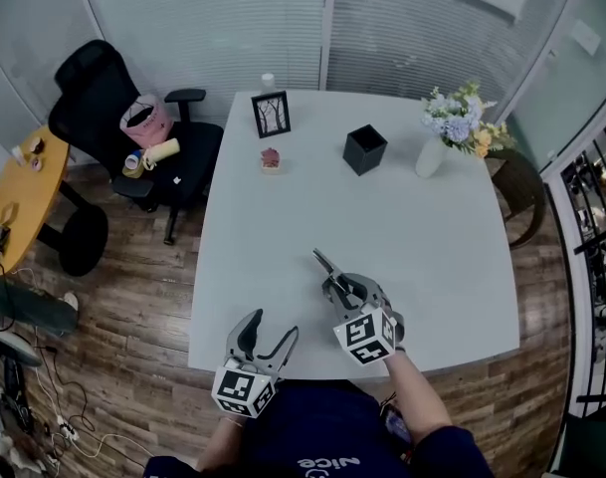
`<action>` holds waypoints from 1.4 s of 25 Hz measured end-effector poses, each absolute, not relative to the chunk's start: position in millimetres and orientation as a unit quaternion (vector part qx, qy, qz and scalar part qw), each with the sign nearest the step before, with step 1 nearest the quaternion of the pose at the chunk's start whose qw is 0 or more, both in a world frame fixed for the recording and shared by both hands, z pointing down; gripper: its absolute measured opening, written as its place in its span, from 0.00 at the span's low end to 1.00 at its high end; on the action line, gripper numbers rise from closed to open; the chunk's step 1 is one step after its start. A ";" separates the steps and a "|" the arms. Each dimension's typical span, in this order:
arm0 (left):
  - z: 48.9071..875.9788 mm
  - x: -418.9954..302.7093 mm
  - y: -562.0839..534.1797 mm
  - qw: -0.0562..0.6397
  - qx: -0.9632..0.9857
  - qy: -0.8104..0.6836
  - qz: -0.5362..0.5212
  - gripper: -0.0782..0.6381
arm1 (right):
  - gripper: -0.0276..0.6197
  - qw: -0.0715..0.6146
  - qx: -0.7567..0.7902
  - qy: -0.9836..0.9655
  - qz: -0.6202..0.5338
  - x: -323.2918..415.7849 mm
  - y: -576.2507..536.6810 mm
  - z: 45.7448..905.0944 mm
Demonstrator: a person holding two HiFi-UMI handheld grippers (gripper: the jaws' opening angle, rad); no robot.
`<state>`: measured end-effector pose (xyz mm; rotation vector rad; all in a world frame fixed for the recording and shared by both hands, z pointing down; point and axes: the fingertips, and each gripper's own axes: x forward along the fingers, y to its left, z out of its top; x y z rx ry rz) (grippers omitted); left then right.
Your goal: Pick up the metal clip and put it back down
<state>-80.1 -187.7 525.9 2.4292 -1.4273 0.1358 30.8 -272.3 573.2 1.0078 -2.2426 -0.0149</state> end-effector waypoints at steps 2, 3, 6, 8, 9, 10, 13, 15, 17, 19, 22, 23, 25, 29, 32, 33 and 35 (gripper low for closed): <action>528.0 -88.9 -191.8 0.162 0.849 -0.500 0.050 0.55 | 0.21 0.341 0.386 -0.857 -0.002 24.4 -283.0 581.3; 529.1 -92.9 -193.7 0.163 0.849 -0.500 0.052 0.55 | 0.20 0.345 0.387 -0.855 0.000 22.0 -288.7 585.9; 532.8 -103.5 -199.1 0.166 0.849 -0.499 0.059 0.55 | 0.20 0.360 0.387 -0.849 0.006 15.7 -305.3 602.0; 534.9 -109.5 -202.1 0.168 0.849 -0.498 0.064 0.55 | 0.20 0.372 0.386 -0.844 0.011 12.3 -314.1 613.2; 535.8 -112.2 -203.2 0.169 0.849 -0.497 0.066 0.55 | 0.20 0.377 0.385 -0.842 0.013 10.9 -317.6 618.6; 536.7 -115.0 -204.6 0.170 0.849 -0.496 0.069 0.55 | 0.20 0.383 0.384 -0.840 0.014 9.5 -321.2 623.8; 539.6 -123.5 -210.0 0.173 0.850 -0.493 0.075 0.55 | 0.20 0.388 0.387 -0.836 0.019 5.0 -331.8 636.9; 541.7 -127.6 -212.4 0.175 0.850 -0.490 0.077 0.55 | 0.20 0.388 0.392 -0.834 0.020 4.4 -336.9 642.9; 544.1 -131.6 -214.0 0.177 0.850 -0.489 0.081 0.55 | 0.20 0.394 0.394 -0.830 0.018 4.2 -341.5 648.0; 547.0 -135.8 -215.7 0.179 0.849 -0.489 0.085 0.55 | 0.20 0.401 0.394 -0.827 0.017 3.7 -347.0 654.2; 550.2 -140.2 -216.9 0.183 0.848 -0.490 0.086 0.55 | 0.20 0.411 0.395 -0.821 0.026 6.6 -352.1 664.3; 550.7 -141.5 -216.8 0.184 0.848 -0.490 0.086 0.55 | 0.21 0.415 0.395 -0.819 0.028 8.1 -352.4 666.7; 552.5 -143.9 -216.8 0.188 0.847 -0.489 0.086 0.55 | 0.20 0.424 0.393 -0.816 0.027 9.9 -352.5 670.4; 557.0 -146.5 -216.6 0.195 0.847 -0.487 0.087 0.55 | 0.21 0.429 0.391 -0.814 0.026 10.9 -353.2 674.4; 558.9 -145.8 -217.3 0.197 0.848 -0.484 0.087 0.55 | 0.22 0.426 0.395 -0.813 0.026 9.7 -353.2 676.7; 559.9 -145.7 -217.3 0.198 0.848 -0.483 0.088 0.55 | 0.22 0.426 0.396 -0.813 0.025 8.6 -352.5 677.4; 563.1 -147.3 -216.6 0.204 0.847 -0.484 0.087 0.55 | 0.23 0.424 0.397 -0.814 0.026 5.5 -349.8 679.4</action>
